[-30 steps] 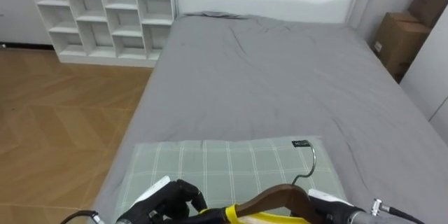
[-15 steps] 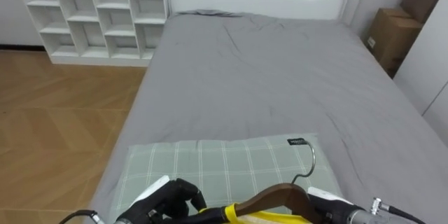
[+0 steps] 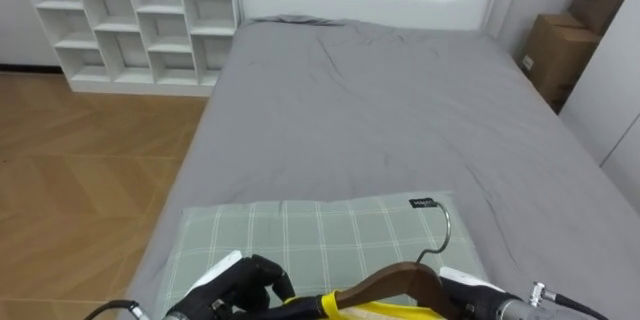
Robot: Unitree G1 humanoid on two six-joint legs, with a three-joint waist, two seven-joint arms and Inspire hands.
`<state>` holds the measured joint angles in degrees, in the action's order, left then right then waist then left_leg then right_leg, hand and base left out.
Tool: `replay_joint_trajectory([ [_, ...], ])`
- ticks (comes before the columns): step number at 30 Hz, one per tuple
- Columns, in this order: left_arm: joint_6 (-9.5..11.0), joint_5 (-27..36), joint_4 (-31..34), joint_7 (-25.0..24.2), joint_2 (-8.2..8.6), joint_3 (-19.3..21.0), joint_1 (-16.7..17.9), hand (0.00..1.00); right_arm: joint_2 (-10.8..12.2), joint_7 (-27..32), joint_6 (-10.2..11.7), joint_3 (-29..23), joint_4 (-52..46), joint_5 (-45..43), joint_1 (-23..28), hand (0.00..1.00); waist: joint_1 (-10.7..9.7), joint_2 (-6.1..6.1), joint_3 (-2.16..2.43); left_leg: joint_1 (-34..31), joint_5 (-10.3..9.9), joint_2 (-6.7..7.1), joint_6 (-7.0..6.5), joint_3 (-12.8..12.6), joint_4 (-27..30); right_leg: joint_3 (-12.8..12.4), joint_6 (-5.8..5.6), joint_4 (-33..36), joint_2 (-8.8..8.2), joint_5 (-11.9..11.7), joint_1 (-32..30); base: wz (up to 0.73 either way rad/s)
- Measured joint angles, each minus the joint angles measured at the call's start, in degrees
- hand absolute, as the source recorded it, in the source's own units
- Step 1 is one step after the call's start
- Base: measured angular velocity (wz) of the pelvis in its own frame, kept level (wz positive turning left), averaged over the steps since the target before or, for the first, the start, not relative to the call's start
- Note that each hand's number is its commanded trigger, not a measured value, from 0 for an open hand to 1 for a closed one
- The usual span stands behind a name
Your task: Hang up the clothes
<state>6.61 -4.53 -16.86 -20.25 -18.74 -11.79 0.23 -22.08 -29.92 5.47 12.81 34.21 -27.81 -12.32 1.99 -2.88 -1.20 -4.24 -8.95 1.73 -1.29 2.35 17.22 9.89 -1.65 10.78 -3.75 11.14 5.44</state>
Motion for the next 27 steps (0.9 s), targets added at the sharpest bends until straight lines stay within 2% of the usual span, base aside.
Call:
replay_joint_trajectory([
  [5,0.0,0.03,-0.05,0.98,1.54,1.03,0.0,0.0,0.04,0.39,-0.02,0.0,-0.01,-0.97,0.0,1.0,0.1,-0.12,0.05,0.02,0.0,-0.04,0.0,-0.33,-0.12,-0.34,0.0,0.11,0.0,0.0,-0.27,-0.02],
  [11,0.0,0.15,-1.87,1.74,2.45,1.15,0.0,0.0,0.29,0.55,-0.24,0.0,-0.02,-1.97,0.02,1.0,0.15,-0.42,0.21,0.54,0.01,-0.06,-0.01,-0.53,-0.58,-0.51,0.0,-0.04,-0.01,0.0,-0.25,-0.01],
  [20,-0.02,1.78,-2.75,2.07,2.66,1.19,0.29,0.0,0.3,1.09,-1.5,0.0,0.42,-2.05,0.4,1.0,0.24,-0.93,0.25,1.1,0.01,-0.02,0.0,-0.57,-1.02,-0.51,-0.01,-0.29,-0.05,0.03,0.44,0.0],
  [27,-0.12,2.81,-4.62,1.17,3.87,1.52,0.34,0.0,0.38,1.08,-3.15,0.0,0.47,-2.05,2.2,1.0,1.15,-1.15,0.23,1.11,0.01,-0.02,-0.01,-0.71,-1.01,-0.64,-0.01,-0.21,-0.09,0.03,0.37,0.0],
])
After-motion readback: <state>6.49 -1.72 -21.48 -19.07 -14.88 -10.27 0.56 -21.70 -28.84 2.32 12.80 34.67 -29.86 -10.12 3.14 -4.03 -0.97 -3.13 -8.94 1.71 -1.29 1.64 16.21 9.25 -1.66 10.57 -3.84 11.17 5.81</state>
